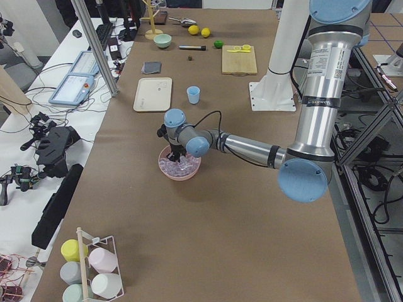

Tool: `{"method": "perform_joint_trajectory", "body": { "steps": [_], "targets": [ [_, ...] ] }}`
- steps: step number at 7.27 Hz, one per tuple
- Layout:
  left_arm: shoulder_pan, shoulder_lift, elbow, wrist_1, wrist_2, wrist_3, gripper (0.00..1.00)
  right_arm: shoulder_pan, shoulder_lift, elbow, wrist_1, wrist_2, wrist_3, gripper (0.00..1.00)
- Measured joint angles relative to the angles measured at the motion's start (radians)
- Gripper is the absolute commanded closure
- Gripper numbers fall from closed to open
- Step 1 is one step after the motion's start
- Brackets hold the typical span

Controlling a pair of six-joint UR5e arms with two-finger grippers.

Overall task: Mash ice and strawberries in cup
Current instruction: 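Lift the grasped ice cubes out of the pink bowl with the left gripper, then carry the ice with the left gripper over the light-blue cup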

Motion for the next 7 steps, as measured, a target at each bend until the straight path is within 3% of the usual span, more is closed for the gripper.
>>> {"method": "perform_joint_trajectory", "body": {
  "steps": [4, 7],
  "targets": [
    [-0.149, -0.002, -0.052, 0.001, -0.058, -0.057, 1.00, 0.000, -0.002, 0.011, -0.004, 0.000, 0.001, 0.00],
    [-0.179, -0.090, -0.118, -0.017, -0.066, -0.444, 1.00, 0.000, -0.006, 0.018, -0.006, 0.001, 0.000, 0.00]
  ]
}}
